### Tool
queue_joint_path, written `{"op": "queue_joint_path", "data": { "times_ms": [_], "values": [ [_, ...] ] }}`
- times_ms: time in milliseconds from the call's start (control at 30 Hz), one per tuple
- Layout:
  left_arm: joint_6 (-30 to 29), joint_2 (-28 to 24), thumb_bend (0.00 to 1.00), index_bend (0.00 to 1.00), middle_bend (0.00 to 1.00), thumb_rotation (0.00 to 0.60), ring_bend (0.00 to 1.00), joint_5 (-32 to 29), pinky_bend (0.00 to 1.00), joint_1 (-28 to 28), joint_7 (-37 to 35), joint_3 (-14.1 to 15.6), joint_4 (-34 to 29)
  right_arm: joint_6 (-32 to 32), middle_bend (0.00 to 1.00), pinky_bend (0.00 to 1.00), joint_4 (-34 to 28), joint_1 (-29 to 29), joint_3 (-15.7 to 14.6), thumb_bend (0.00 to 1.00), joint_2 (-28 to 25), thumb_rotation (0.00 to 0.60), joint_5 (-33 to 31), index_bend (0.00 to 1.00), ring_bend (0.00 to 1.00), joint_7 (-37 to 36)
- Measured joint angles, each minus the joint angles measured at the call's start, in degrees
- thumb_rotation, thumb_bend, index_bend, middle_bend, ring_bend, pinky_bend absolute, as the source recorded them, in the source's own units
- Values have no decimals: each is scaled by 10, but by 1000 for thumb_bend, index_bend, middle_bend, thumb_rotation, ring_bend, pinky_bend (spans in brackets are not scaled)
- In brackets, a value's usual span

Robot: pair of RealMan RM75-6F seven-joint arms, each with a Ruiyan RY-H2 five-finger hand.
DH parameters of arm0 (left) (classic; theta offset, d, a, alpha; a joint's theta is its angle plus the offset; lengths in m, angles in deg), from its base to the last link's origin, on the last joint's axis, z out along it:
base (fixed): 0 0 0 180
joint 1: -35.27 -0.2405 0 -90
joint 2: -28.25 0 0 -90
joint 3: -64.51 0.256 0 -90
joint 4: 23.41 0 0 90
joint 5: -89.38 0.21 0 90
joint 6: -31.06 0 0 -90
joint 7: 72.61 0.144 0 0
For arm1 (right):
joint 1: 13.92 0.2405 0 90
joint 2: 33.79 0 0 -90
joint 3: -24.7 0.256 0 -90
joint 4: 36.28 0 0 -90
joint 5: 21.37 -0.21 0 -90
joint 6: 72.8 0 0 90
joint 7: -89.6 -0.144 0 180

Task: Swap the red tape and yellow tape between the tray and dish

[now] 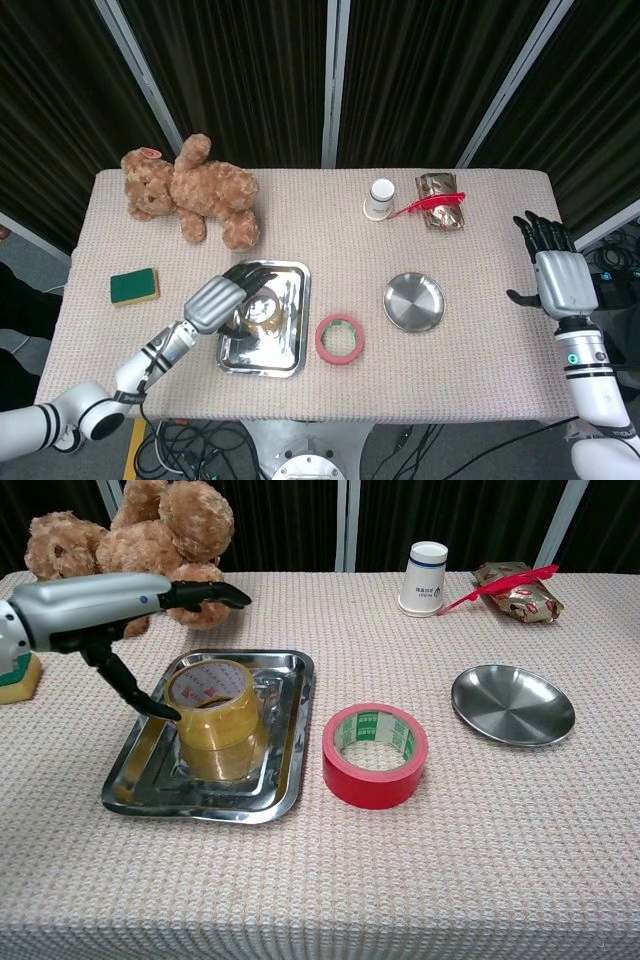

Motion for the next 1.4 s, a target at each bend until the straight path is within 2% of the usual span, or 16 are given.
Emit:
{"op": "queue_joint_path", "data": {
  "times_ms": [233, 467, 767, 1233, 1400],
  "values": [
    [48, 12, 77, 47, 35, 600, 0, -16, 110, 34, 12, 8, 34, 7, 0, 0, 12, -7, 7, 0, 2, 600, 16, 0, 0, -12],
    [75, 10, 78, 48, 38, 600, 0, -38, 111, 50, 19, 18, 36, 15, 0, 0, 26, -15, 9, 0, 12, 600, 19, 0, 0, -19],
    [98, 9, 96, 103, 98, 600, 1, -60, 118, 73, 12, 21, 46, 26, 0, 0, 32, -22, 13, 0, 13, 600, 22, 0, 0, -23],
    [77, 35, 144, 292, 290, 600, 239, -65, 354, 86, 28, 23, 71, 26, 0, 0, 42, -36, 19, 0, 14, 600, 26, 0, 0, -34],
    [61, 31, 159, 305, 309, 600, 258, -66, 374, 86, 33, 20, 64, 21, 0, 0, 46, -41, 22, 0, 16, 600, 32, 0, 0, -40]
  ]
}}
